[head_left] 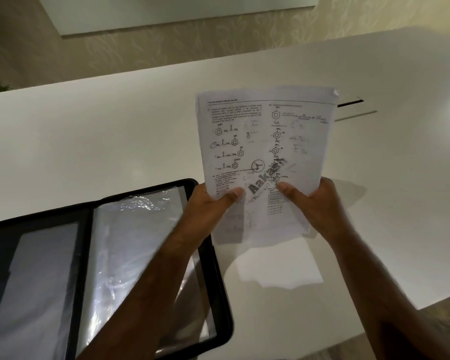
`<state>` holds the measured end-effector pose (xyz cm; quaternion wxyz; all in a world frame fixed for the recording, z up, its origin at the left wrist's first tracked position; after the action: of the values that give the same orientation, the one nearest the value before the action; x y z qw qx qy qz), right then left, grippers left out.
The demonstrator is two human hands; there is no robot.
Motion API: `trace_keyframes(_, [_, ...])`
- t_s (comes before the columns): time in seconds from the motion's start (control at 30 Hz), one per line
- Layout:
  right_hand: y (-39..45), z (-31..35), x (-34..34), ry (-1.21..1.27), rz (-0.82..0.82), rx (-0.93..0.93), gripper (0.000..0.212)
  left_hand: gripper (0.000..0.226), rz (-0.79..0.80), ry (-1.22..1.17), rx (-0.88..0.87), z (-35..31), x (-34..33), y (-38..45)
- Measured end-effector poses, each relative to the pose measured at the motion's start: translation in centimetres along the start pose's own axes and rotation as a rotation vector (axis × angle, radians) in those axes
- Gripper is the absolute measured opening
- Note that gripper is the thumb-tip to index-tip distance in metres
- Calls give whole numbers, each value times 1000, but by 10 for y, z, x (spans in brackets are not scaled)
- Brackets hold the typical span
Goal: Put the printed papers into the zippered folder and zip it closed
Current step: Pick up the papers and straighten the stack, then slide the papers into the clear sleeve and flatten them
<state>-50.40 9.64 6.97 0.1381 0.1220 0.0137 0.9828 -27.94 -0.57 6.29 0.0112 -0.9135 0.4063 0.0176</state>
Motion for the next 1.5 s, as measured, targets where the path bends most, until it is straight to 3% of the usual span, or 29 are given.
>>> trace_keyframes(0.2, [13,-6,-32,-6,81,-40,18,37,-104,73,69,4,33,-26])
trace_keyframes(0.4, [23,-11,-75,37,174,-62,30,44,-240,-82,8,6,84,-68])
trace_keyframes(0.6, [27,-13,-120,46,268,-81,29,24,-424,82,47,17,158,-126])
trace_keyframes(0.77, [28,-15,-152,65,338,-94,40,13,-619,50,88,41,218,-179])
trace_keyframes(0.93, [30,-14,-181,62,401,-91,51,14,-735,212,145,50,272,-227])
trace_keyframes(1.2, [31,-12,-226,43,469,-103,34,15,-831,539,257,25,338,-293])
trace_keyframes(1.37, [31,-10,-248,59,515,-102,32,31,-890,802,543,22,370,-326])
trace_keyframes(1.5, [33,-11,-260,69,515,-108,35,57,-935,814,780,34,388,-348])
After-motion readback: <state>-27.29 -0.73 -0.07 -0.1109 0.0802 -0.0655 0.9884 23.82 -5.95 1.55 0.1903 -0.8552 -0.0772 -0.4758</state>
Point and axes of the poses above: each hand's wrist, its own y-axis towards the middle knuckle, its own x-axis out of the back of the hand, z = x × y, the point moved 10 cm from there along y, towards the middle knuckle, and after that the axes turned 15 degrees about z, right-handed, at the moved point
